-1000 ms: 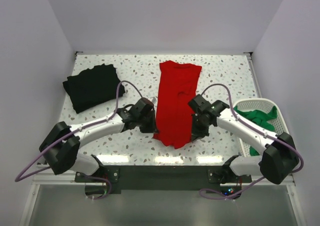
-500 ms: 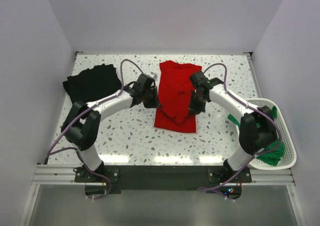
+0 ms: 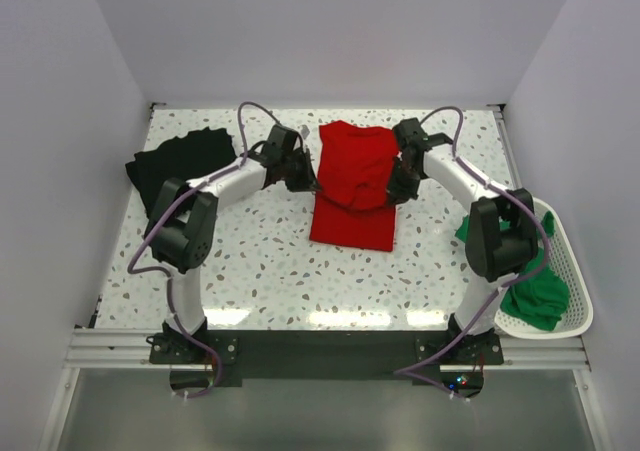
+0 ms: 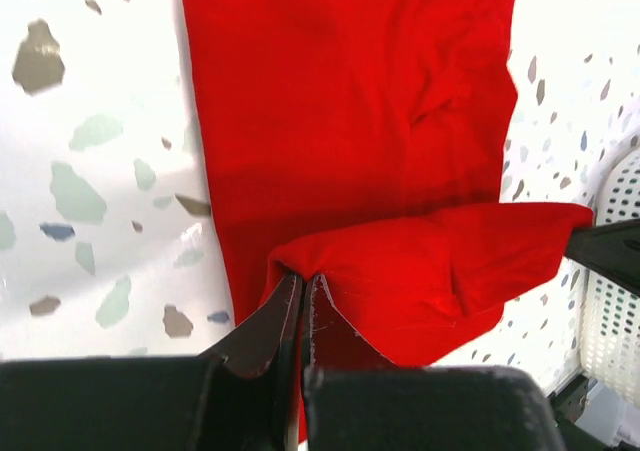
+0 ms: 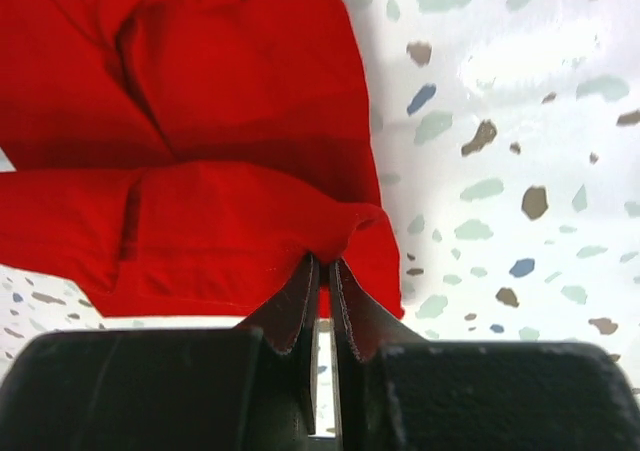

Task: Fold and stack the t-shirts
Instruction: Fold the tshirt

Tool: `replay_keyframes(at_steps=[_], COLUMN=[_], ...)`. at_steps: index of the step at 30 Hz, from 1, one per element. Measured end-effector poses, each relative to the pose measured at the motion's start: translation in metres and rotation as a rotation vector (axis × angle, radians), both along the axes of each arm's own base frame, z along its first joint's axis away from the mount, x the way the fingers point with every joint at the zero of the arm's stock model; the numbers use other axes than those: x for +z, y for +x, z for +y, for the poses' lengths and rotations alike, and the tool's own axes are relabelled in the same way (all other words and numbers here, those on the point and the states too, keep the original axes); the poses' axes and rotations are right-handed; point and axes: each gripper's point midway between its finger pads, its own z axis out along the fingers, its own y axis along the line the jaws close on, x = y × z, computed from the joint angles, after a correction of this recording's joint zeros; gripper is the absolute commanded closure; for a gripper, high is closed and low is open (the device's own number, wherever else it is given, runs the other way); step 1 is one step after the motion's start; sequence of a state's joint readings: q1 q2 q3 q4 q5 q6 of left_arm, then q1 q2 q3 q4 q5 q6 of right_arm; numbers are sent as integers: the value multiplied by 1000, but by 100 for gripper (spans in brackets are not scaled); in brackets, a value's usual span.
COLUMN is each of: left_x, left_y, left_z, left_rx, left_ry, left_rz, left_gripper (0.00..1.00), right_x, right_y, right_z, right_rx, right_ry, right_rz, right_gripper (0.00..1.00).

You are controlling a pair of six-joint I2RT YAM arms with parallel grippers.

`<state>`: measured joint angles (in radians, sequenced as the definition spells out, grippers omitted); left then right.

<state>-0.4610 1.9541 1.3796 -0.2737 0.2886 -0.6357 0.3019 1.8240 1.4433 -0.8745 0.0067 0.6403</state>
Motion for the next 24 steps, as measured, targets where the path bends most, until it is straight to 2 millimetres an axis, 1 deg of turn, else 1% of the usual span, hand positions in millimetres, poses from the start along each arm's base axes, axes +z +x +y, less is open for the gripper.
replay_keyframes(at_steps=[6,12,13,14,15,16,17,18,20,23,24], left_x=[0,-9,-10,-10,-10,-9,-8,-6,-4,0,2], left_y=[23,39,40,42,44,47,50,53,58,60,59], left_z=[-2,-2,-1,0,1,2,3,4,7,10,11], left_rx=[9,24,27,31,37,43,44,57,72,88,91], left_ry=[-20,-15,-13,-9,-7,-5,0,0,6,15,16], left_rz=[-16,-16,-16,-18,-22,-27,-37,-42,-58,-72,-76], left_gripper=[100,100,88,77,67,49,44,37,34,31,31], right_x=[-7,-17,-18,-19,-20,-21,-22,-22,-19,-9,-4], right_y=[28,49,54,58,63,68,72,78,89,101,104], right_z=[-11,-16,-17,-17,-16,-15,-13,-13,-13,-15,-15], right_rx=[-16,-21,-20,-19,-17,-14,-15,-8,-2,1,3], right_ry=[-9,-14,-14,-14,-13,-8,2,6,11,18,19], right_rz=[-3,2,-3,-6,-9,-11,-12,-15,-34,-70,-83], right_gripper=[100,100,100,96,88,64,55,47,35,30,30])
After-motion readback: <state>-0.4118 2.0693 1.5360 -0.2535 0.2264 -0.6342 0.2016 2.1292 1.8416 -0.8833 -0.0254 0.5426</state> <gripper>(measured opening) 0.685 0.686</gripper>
